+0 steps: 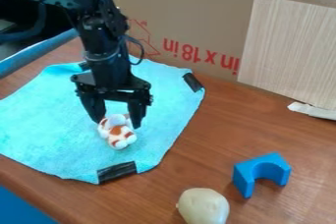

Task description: Moving the toy from bottom right o the cloth to the top coner of the table

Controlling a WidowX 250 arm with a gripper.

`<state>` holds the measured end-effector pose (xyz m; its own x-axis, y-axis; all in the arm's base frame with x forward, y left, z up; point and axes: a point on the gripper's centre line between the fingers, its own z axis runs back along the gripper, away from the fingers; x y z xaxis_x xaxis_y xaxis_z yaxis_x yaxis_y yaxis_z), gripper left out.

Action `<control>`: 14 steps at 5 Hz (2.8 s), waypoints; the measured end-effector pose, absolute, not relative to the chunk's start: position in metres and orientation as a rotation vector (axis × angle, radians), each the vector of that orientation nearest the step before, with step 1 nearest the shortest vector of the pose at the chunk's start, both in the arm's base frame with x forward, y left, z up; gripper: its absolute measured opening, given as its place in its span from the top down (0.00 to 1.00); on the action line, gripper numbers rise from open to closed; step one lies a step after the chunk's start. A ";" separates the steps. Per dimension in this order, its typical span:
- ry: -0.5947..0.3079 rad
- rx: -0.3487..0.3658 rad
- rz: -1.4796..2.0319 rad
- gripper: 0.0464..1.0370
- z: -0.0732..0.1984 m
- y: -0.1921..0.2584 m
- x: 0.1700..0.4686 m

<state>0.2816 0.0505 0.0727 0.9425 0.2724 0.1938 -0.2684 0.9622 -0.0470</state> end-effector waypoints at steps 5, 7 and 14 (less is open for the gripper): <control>-0.155 0.014 0.313 0.50 0.042 0.071 0.294; -0.150 -0.012 0.265 0.60 0.053 0.064 0.292; -0.154 -0.117 0.160 0.72 0.084 -0.096 0.425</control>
<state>0.4247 -0.0964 0.0836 0.9755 0.1669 0.1436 -0.1490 0.9806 -0.1276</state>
